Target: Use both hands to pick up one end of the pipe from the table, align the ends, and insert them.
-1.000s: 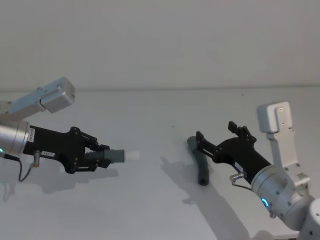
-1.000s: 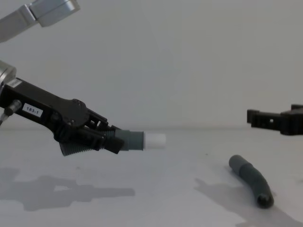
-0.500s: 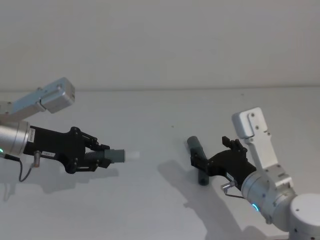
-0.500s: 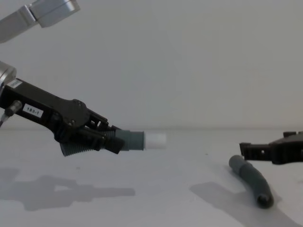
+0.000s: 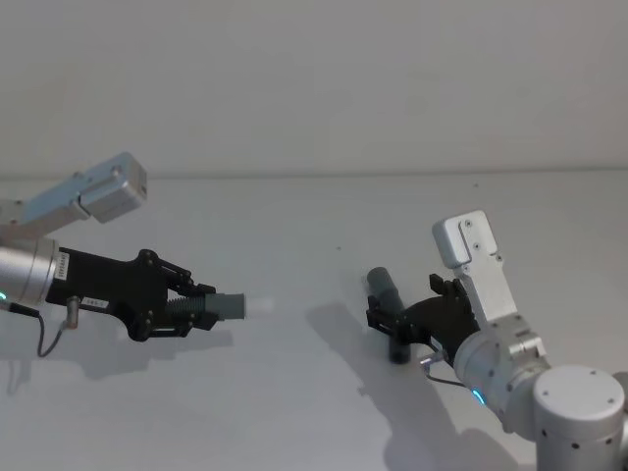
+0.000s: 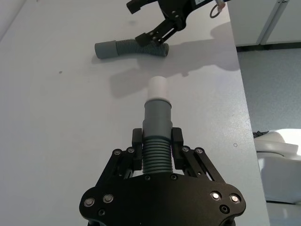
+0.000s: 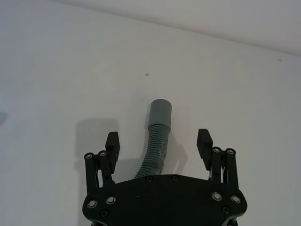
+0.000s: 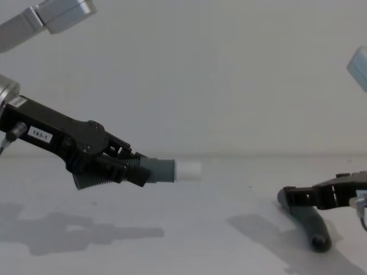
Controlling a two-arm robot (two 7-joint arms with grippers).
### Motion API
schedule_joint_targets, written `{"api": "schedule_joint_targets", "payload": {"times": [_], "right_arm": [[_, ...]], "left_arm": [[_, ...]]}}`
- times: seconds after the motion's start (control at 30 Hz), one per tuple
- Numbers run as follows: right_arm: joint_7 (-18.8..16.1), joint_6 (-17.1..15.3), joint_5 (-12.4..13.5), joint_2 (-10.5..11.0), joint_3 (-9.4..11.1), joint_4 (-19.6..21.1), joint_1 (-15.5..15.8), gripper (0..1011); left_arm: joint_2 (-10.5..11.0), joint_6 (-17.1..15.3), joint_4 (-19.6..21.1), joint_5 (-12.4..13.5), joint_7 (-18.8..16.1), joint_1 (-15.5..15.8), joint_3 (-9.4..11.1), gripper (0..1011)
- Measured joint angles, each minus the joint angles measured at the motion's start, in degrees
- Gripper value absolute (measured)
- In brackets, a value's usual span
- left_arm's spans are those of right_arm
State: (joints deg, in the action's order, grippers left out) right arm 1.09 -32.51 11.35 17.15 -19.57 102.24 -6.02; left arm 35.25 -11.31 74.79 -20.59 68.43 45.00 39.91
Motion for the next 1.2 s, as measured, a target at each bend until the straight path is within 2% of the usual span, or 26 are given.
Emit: {"api": "schedule_joint_targets", "payload": {"times": [0.17, 0.47, 1.2], "right_arm": [[0.9, -0.8, -0.1, -1.9, 0.3, -1.9, -1.4, 1000], [1.9, -2.4, -0.3, -3.9, 0.6, -4.0, -2.7, 1000], [1.6, -5.7, -0.8, -4.8, 1.0, -4.8, -2.6, 999]], "left_arm": [[0.0, 0.0, 0.0, 0.0, 0.0, 0.0, 0.0, 327], [0.0, 0.0, 0.0, 0.0, 0.0, 0.0, 0.0, 327], [0.0, 0.0, 0.0, 0.0, 0.0, 0.0, 0.0, 327]]}}
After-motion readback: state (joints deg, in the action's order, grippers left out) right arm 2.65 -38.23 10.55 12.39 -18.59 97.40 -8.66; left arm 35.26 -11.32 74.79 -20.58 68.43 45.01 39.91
